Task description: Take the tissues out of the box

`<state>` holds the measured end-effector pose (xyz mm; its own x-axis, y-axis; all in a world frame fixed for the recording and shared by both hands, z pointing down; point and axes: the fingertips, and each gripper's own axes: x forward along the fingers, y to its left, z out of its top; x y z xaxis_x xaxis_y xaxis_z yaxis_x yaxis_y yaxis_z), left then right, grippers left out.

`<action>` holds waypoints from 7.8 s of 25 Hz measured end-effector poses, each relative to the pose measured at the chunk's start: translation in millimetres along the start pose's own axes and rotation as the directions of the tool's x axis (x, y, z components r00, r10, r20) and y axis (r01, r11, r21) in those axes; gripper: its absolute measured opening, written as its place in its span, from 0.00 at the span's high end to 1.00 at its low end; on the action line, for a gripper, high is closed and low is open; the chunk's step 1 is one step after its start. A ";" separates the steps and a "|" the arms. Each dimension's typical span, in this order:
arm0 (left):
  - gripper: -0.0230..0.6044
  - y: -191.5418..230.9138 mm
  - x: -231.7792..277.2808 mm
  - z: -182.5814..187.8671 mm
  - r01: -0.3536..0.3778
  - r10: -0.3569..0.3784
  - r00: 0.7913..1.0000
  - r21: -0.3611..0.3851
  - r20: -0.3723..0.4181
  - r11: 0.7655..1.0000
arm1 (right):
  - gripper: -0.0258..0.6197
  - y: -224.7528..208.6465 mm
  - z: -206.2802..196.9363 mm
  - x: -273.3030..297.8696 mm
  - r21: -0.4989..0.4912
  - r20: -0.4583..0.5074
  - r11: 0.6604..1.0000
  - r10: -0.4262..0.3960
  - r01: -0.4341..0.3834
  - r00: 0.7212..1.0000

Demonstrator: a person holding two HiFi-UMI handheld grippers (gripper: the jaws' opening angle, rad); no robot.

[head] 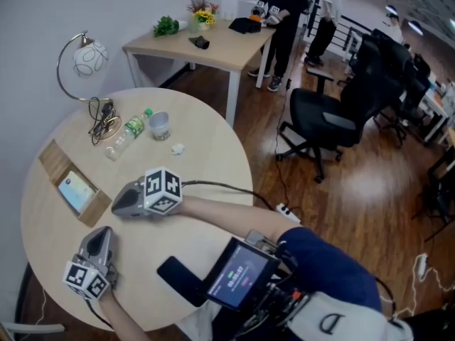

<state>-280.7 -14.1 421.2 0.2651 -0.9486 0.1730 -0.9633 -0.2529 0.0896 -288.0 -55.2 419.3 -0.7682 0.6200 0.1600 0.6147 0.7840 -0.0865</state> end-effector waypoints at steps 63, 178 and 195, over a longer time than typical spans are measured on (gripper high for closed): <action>0.96 8.5 -4.5 0.3 -0.058 0.058 0.998 -0.009 0.000 0.998 | 0.95 -0.3 -0.7 2.7 0.001 -0.011 1.000 -0.002 0.002 1.000; 0.96 10.1 -5.3 -0.9 -0.071 0.071 0.997 -0.007 -0.002 0.997 | 0.96 -1.1 -5.3 6.2 0.008 -0.041 1.000 0.001 -0.001 0.999; 0.96 9.8 -0.7 -0.5 -0.067 0.067 0.998 -0.004 0.011 0.998 | 0.96 -4.2 -6.6 3.5 0.002 -0.050 1.000 -0.001 0.001 0.999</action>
<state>-290.4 -15.9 422.5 0.2000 -0.9653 0.1680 -0.9787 -0.1885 0.0817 -292.1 -56.6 426.8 -0.7588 0.6169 0.2090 0.6135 0.7847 -0.0885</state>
